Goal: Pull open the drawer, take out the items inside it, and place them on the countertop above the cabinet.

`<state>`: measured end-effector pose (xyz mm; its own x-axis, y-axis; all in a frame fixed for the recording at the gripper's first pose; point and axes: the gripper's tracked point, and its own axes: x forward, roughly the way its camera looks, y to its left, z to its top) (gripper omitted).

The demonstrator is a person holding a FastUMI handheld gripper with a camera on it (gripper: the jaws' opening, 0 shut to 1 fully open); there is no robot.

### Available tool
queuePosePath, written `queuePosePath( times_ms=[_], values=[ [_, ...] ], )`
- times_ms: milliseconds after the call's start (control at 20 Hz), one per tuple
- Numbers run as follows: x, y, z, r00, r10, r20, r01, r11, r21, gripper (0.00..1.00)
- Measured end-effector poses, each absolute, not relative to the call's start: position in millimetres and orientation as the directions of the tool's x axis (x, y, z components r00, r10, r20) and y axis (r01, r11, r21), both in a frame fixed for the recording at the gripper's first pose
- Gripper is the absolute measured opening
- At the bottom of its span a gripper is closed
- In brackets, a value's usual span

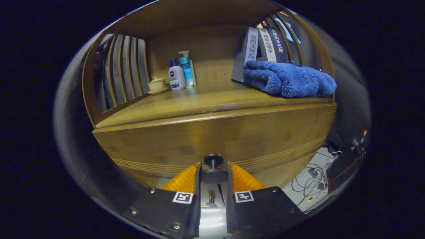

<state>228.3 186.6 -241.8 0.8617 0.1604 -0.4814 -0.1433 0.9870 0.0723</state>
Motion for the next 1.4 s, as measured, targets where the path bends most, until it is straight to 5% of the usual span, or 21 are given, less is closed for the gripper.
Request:
queuePosePath(
  times_ms=[1400],
  values=[
    [45.0,127.7,-243.4,0.764,-0.048,-0.644,0.032,0.999,-0.037,0.31]
  ],
)
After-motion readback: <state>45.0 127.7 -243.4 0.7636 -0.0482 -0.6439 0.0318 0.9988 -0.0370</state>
